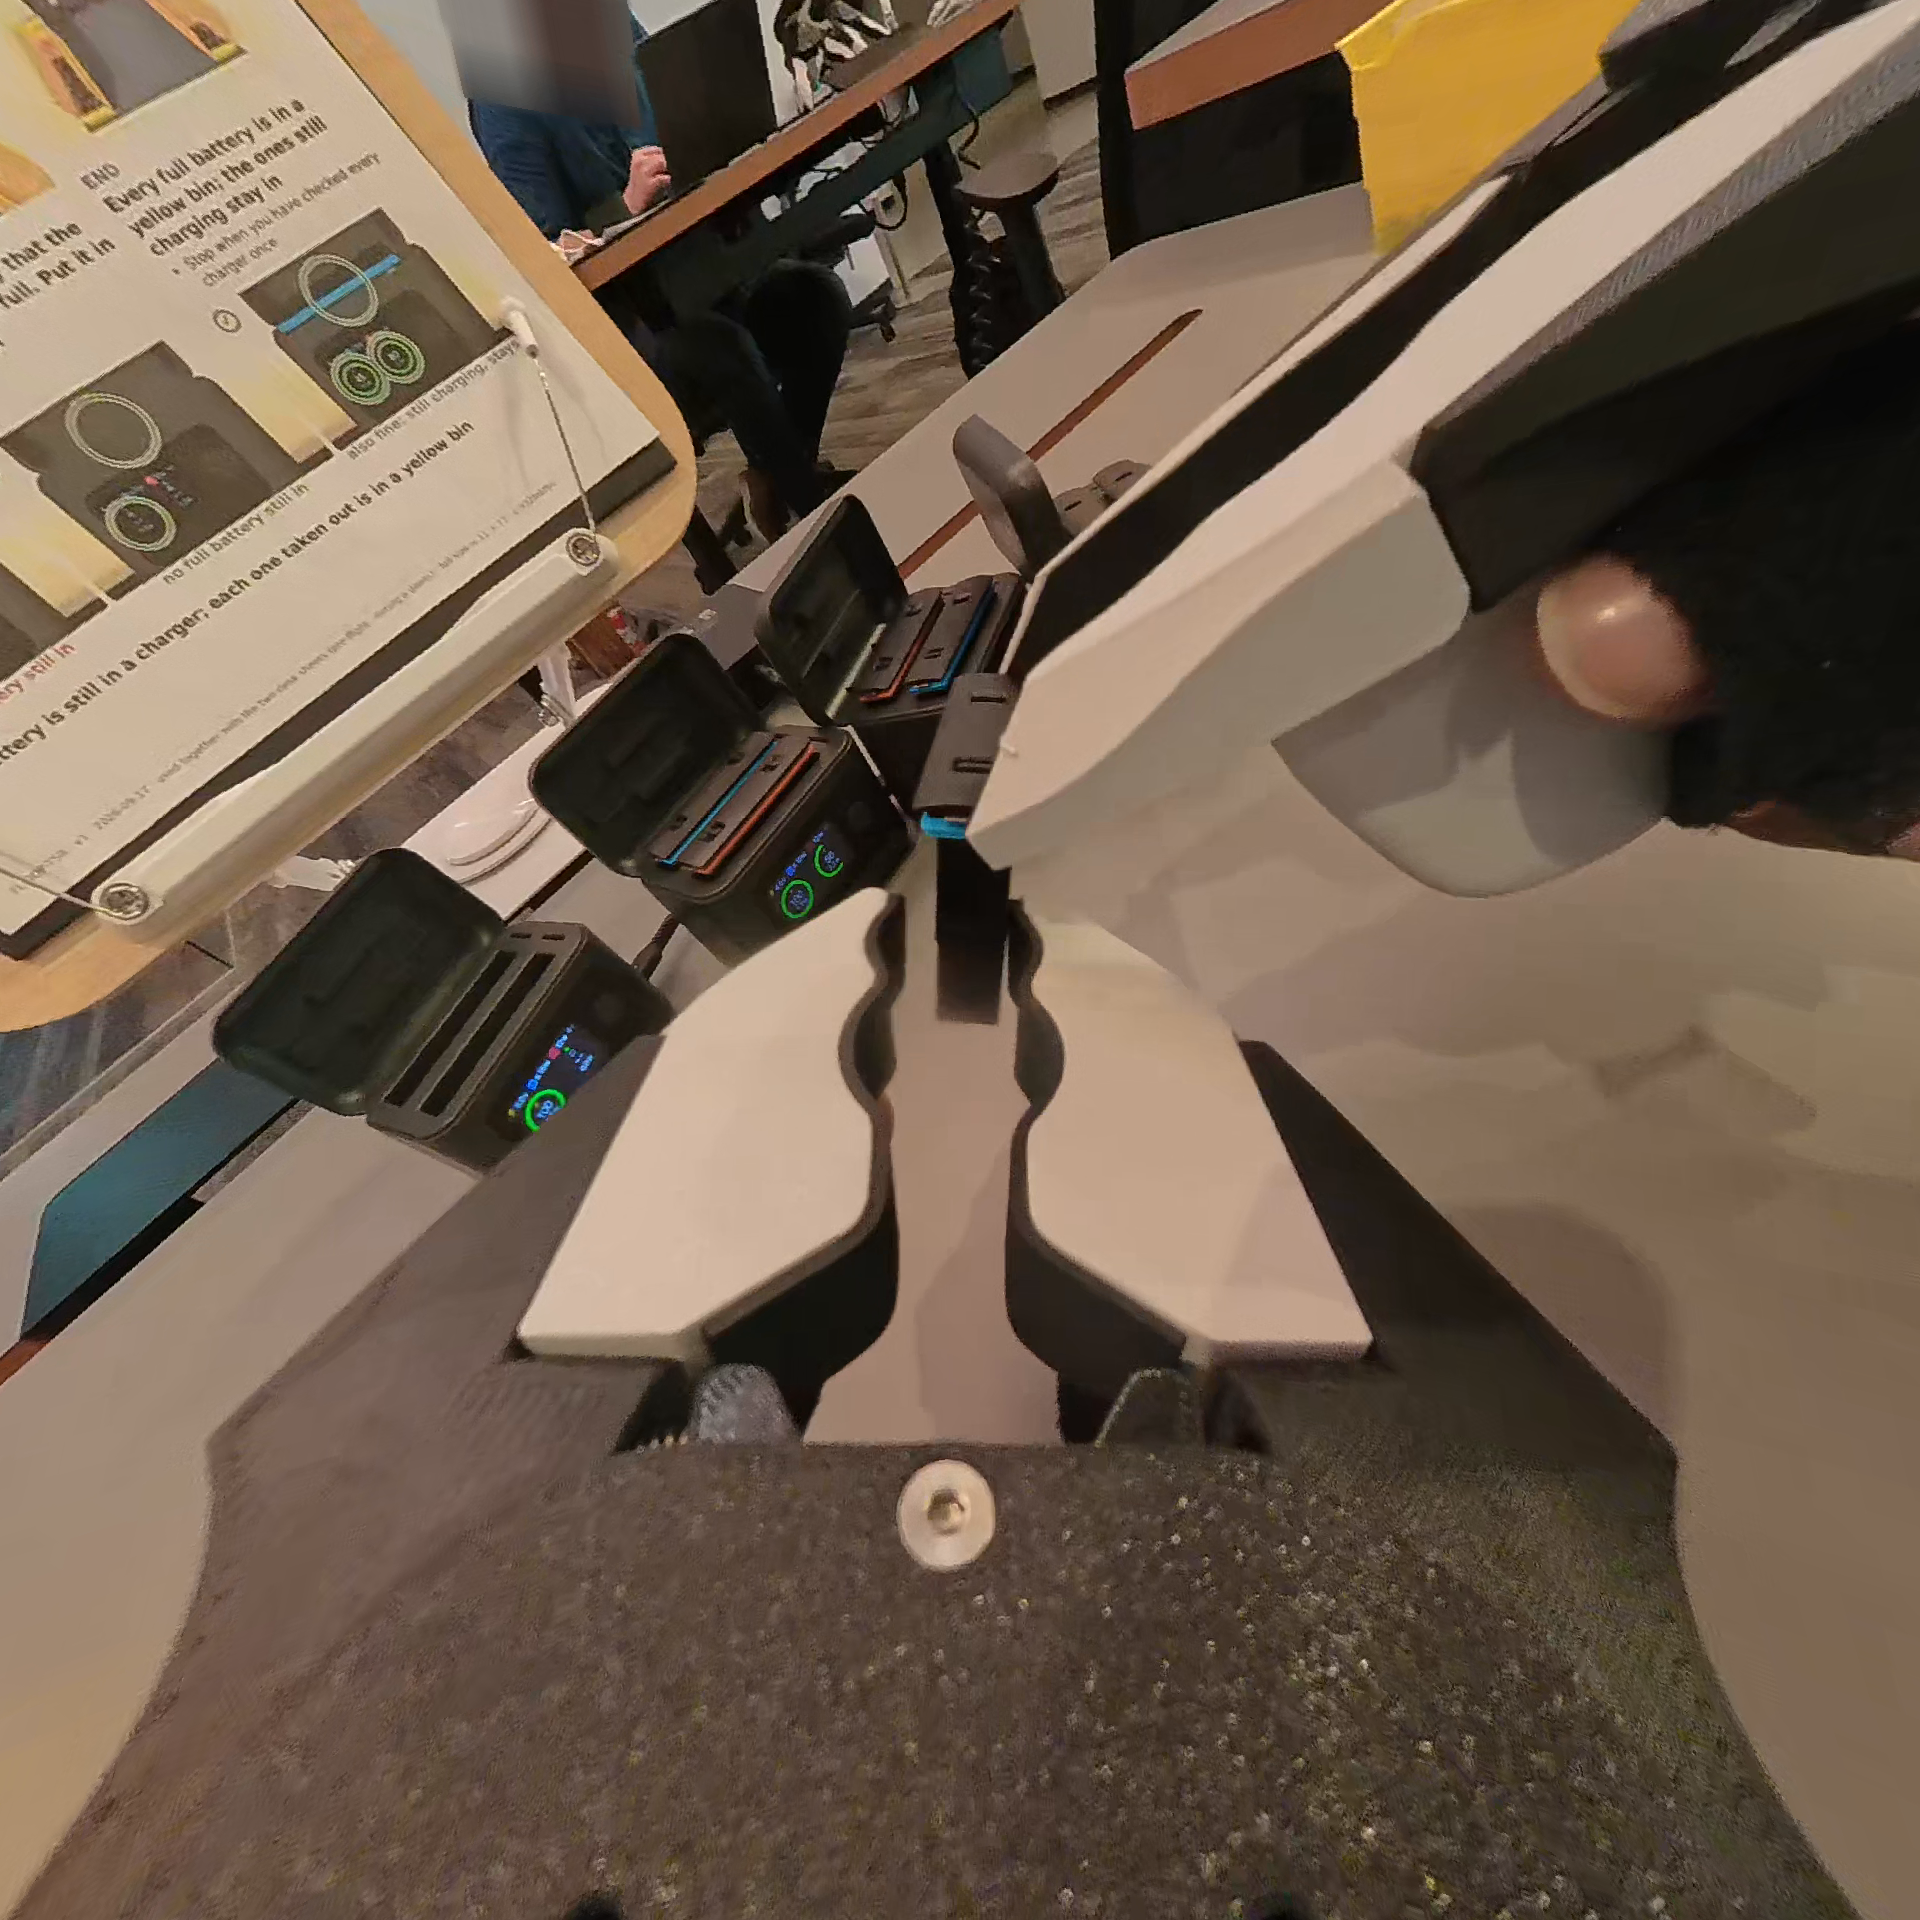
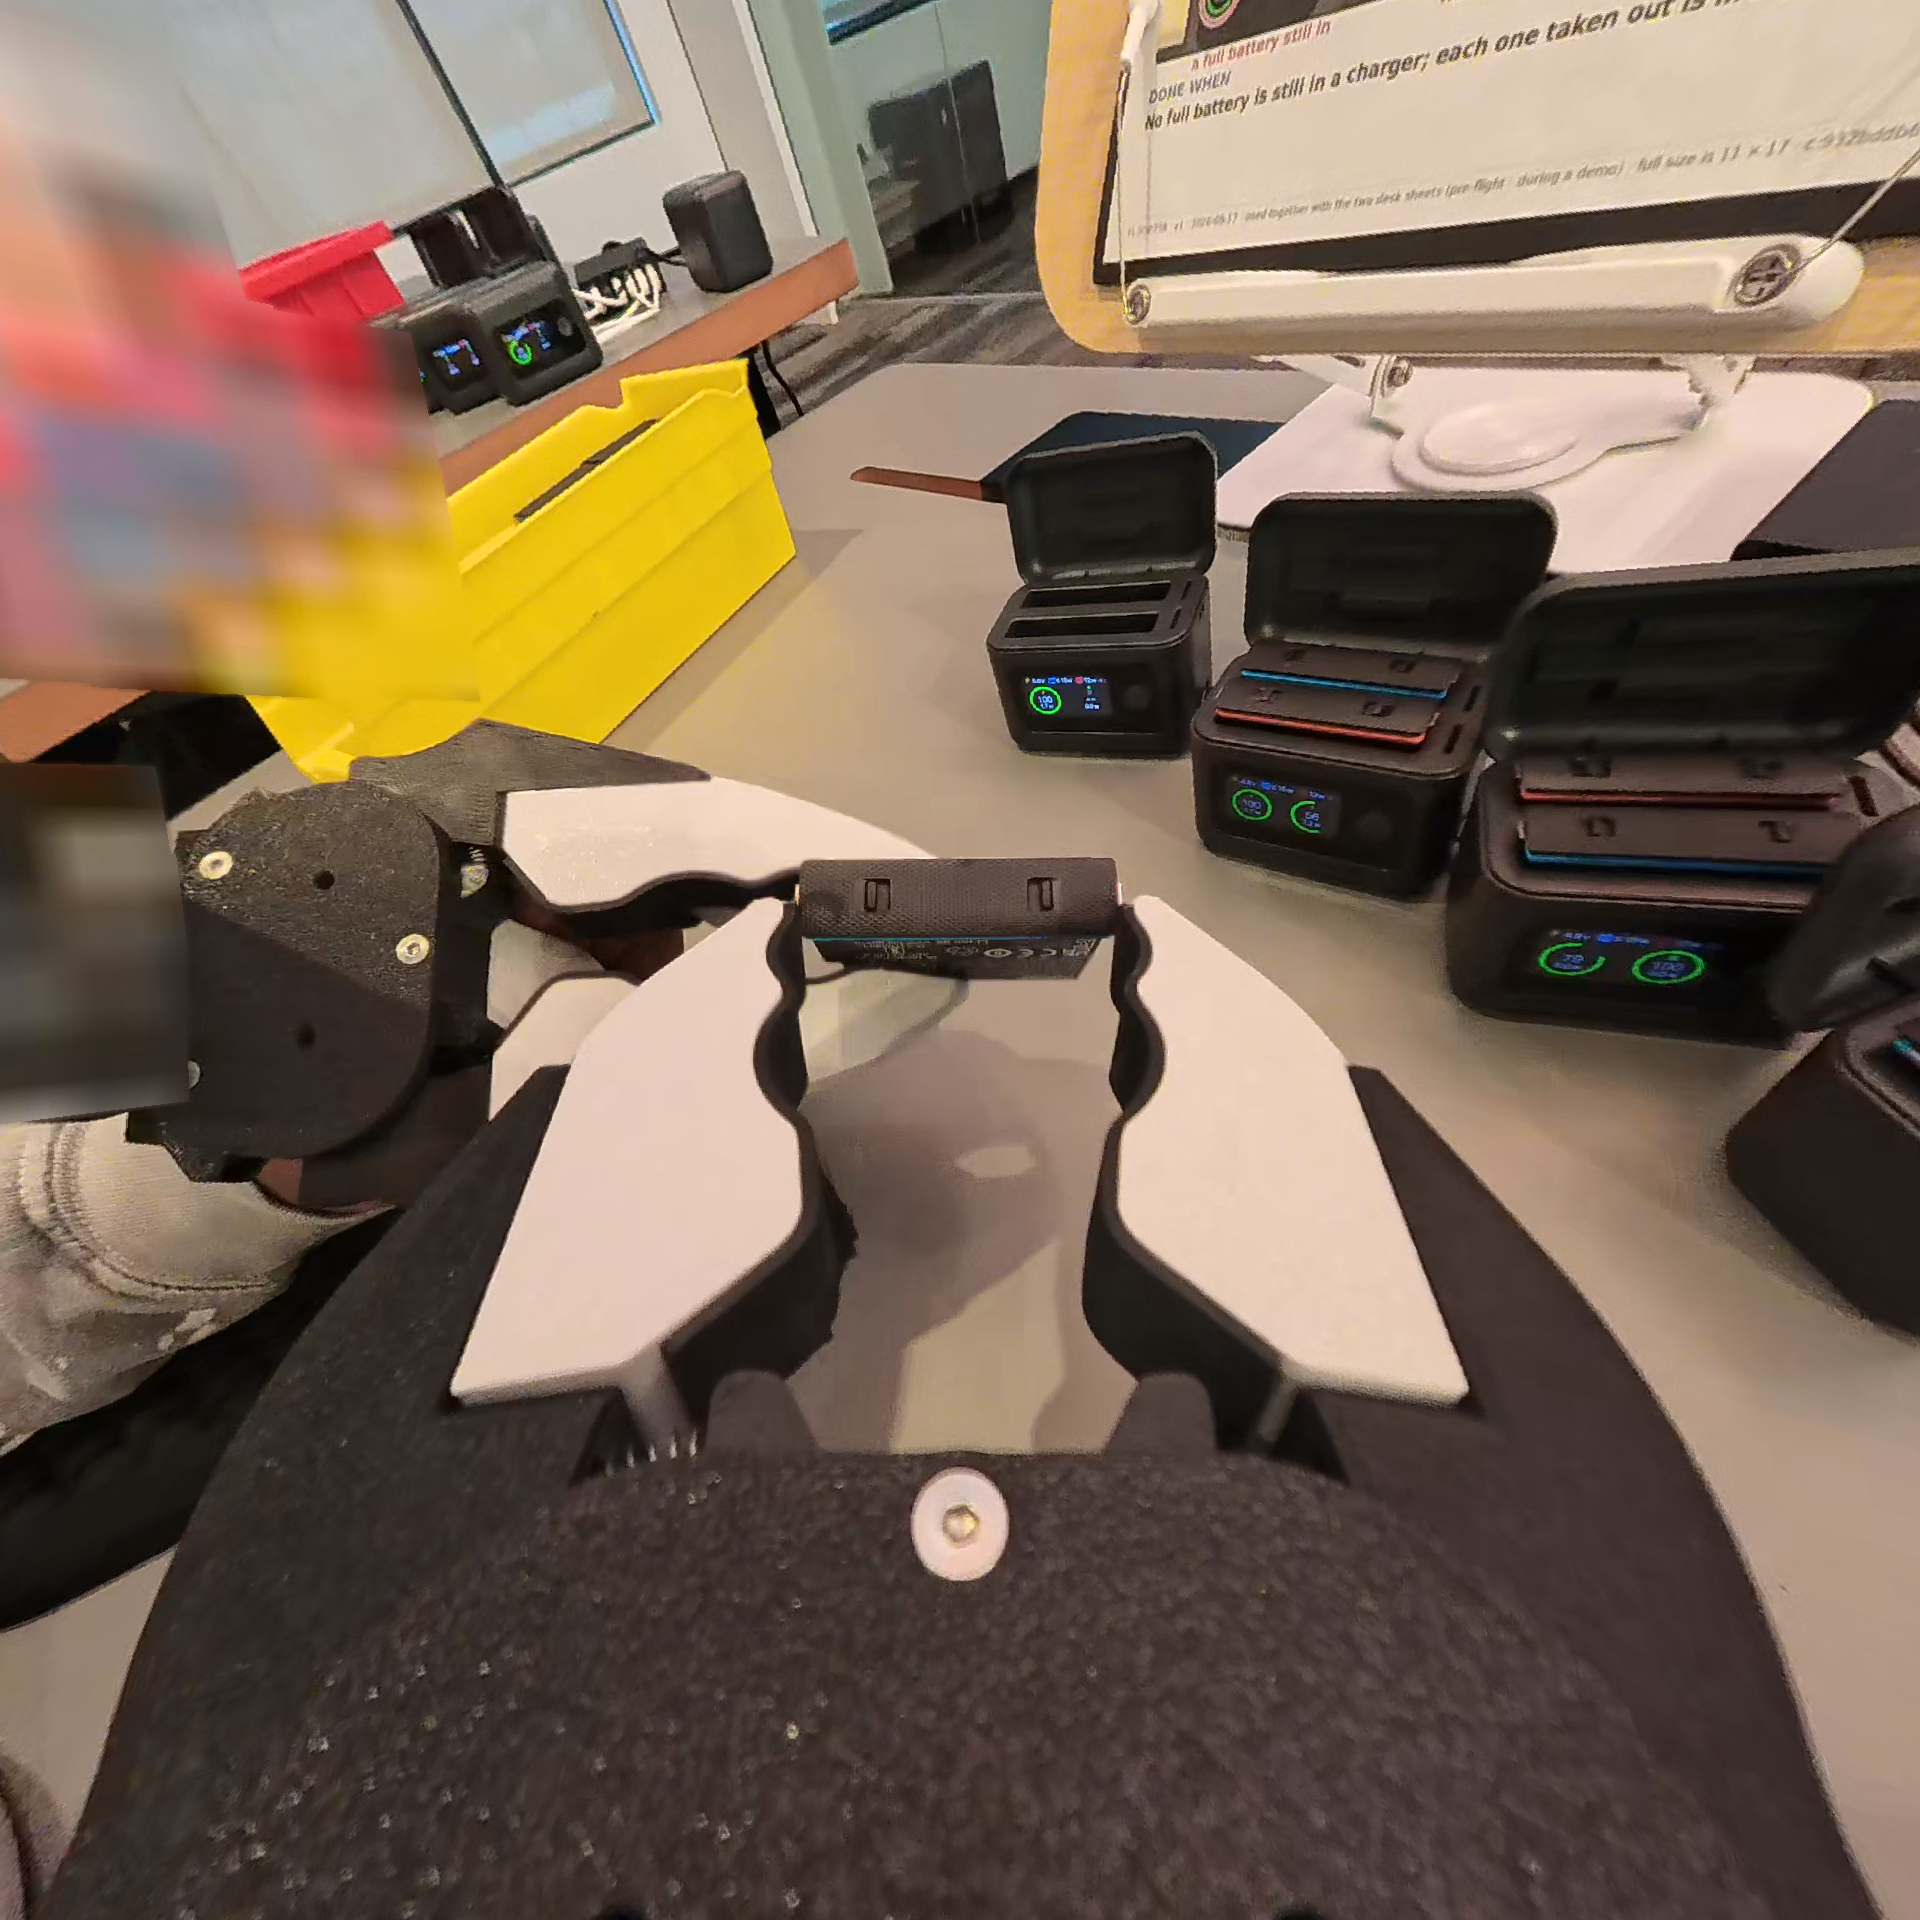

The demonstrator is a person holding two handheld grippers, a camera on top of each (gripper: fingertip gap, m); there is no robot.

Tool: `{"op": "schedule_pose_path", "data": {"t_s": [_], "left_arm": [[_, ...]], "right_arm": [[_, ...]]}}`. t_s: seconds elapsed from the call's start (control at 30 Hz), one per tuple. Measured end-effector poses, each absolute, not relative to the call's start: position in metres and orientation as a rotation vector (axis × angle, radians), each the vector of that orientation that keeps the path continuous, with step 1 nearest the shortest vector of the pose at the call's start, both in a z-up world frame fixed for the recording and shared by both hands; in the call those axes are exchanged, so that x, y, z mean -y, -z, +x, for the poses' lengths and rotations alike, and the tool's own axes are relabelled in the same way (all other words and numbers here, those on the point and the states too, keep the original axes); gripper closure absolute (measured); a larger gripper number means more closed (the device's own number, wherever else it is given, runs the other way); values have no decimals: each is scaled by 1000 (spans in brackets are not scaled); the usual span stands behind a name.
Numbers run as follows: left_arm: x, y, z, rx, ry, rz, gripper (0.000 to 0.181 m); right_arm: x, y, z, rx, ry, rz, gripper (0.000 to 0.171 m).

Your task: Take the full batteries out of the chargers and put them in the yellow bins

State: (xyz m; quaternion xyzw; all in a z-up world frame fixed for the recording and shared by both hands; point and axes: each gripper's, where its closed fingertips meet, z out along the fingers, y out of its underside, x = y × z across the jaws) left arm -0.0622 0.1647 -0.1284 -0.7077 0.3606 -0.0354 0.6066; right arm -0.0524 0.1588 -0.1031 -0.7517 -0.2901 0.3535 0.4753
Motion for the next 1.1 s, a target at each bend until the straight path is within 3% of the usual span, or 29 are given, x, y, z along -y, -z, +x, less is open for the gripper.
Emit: {"op": "schedule_pose_path", "data": {"t_s": [0.27,0.53,0.87,0.9,0.93,1.1], "left_arm": [[-158,134,-58,-910,178,-1656,170],[-129,139,-37,-1050,524,-1646,170],[-108,149,-22,-1176,617,-1645,171],[-108,150,-21,-1181,619,-1646,171],[-107,151,-21,-1187,622,-1646,171],[-104,150,-16,-1189,643,-1621,170]], "right_arm": [[-154,108,-52,797,-876,-1839,114],[-128,102,-42,1440,-734,-1602,113],[-111,126,-18,1962,-459,-1497,128],[-110,128,-18,1974,-453,-1494,133],[-108,130,-18,1987,-449,-1489,149],[-107,132,-14,1997,-432,-1473,154]]}}
